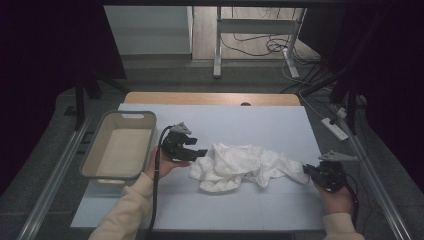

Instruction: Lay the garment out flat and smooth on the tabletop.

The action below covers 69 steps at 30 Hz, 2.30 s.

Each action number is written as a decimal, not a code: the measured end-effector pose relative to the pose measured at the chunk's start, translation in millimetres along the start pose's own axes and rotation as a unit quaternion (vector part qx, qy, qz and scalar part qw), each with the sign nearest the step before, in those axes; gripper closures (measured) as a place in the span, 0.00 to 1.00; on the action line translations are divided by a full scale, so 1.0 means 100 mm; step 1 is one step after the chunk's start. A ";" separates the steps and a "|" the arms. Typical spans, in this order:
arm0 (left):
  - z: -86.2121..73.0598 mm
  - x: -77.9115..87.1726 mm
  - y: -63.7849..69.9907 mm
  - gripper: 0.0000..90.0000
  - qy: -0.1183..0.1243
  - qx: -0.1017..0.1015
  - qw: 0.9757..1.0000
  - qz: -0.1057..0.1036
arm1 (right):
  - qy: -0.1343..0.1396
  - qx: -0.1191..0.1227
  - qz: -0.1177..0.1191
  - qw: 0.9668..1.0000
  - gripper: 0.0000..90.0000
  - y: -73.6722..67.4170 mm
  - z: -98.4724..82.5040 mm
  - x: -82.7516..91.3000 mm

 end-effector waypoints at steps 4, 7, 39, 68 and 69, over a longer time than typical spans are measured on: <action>0.00 0.00 0.01 0.38 0.000 -0.001 1.000 0.000 | 0.000 -0.007 -0.003 1.000 0.94 0.03 -0.03 0.02; 0.00 0.00 0.01 0.38 -0.001 -0.002 1.000 0.000 | 0.001 -0.006 -0.002 1.000 0.92 0.03 -0.02 0.02; 0.00 -0.01 0.03 0.38 -0.003 -0.004 1.000 0.000 | 0.067 0.112 0.134 0.982 0.51 -1.15 0.43 -0.09; 0.02 -0.04 0.12 0.38 -0.009 -0.025 1.000 -0.002 | 0.074 0.139 0.134 0.978 0.90 -1.41 0.64 -0.37; 0.02 -0.04 0.12 0.38 -0.009 -0.025 1.000 -0.002 | 0.082 0.139 0.139 0.977 0.90 -1.45 0.66 -0.35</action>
Point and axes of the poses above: each handheld gripper's, and its own axes: x roughly backward along the jaws, z roughly out of its top, y roughly to its right, the point moved 7 cm from there along -x, roughly forward along the jaws, and after that the axes turned 2 degrees about x, right-handed, at the moved point
